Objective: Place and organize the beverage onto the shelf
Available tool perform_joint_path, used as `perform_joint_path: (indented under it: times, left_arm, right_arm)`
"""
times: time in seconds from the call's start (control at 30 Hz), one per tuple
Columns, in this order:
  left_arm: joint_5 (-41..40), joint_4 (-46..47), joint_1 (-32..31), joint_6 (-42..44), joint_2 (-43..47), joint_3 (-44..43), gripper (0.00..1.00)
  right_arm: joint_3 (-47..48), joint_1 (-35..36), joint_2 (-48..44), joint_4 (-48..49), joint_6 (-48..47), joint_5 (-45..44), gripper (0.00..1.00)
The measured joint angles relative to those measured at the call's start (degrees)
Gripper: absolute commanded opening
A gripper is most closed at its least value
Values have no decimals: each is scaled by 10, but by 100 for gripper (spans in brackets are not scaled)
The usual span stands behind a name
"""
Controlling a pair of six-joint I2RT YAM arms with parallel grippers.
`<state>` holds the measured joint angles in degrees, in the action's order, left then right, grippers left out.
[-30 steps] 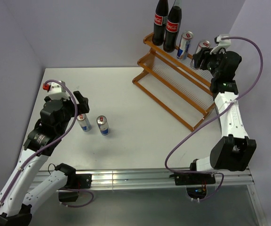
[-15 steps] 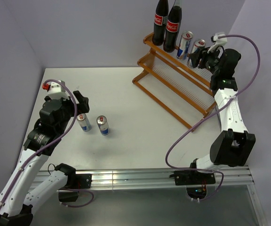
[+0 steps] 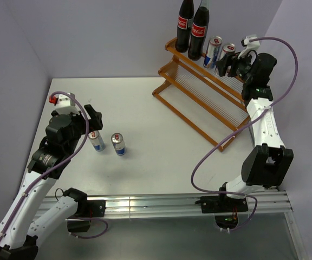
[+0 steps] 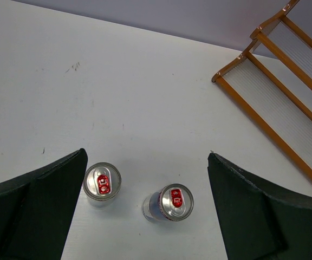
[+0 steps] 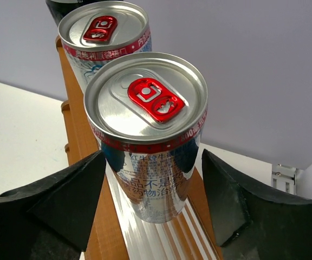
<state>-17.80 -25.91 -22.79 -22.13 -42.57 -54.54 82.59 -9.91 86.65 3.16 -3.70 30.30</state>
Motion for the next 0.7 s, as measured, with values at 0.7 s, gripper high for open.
perform_joint_path:
  times: [0.7]
  left_arm:
    - [-74,-17,3,-33,-23,-1,99]
  right_arm:
    - [-21,0,-107,-52,23,-100,100]
